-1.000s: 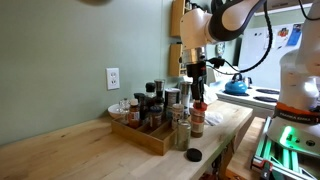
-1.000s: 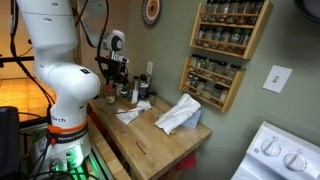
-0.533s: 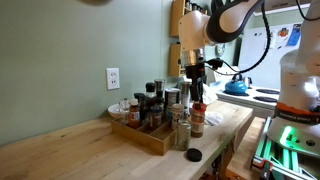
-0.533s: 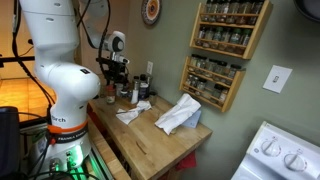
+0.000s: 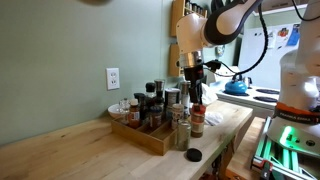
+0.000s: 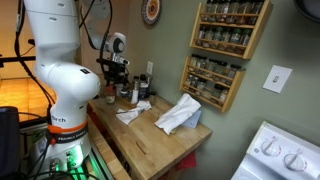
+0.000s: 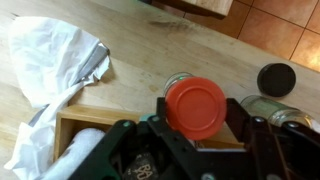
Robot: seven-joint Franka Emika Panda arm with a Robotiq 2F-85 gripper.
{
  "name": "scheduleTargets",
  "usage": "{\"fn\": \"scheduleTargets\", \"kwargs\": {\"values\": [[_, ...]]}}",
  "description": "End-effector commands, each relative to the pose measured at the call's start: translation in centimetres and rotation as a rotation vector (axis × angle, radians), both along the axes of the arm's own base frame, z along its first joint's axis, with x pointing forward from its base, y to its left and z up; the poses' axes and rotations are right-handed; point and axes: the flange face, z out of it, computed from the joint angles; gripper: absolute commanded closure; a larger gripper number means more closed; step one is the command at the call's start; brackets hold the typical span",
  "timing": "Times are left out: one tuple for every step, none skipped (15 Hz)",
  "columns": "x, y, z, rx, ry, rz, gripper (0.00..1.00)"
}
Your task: Put the orange lid on the bottle on the right and the black lid on the container on the left
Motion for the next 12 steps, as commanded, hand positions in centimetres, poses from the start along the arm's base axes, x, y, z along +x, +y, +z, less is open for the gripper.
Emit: {"fn": "scheduleTargets", "kwargs": {"values": [[0.53,0.17,-0.67,-0.021,0.0,0.002,0.65],[0.59,0.17,-0.77,-0.022,0.003,0.003,0.65],[0.66,0.19,-0.86,-0.022,0.006,0.003,0.65],[0.72,0.27,-0.85,-0.021,0.007,0.003,0.65],[0.78,0.34,-0.85,-0.025,0.009,0.005,0.65],[0.84,0.38,-0.9,-0.028,0.012,0.008,0.65],[0.93,0.41,-0.95,-0.03,0.014,0.009,0.65],[0.99,0.46,-1.02,-0.031,0.016,0.011,0.65],[1.04,0.51,-1.08,-0.031,0.018,0.012,0.65],[1.08,0.52,-1.12,-0.031,0.019,0.012,0.65],[1.14,0.47,-1.15,-0.032,0.019,0.011,0.65],[1.18,0.35,-1.21,-0.034,0.023,0.008,0.65]]}}
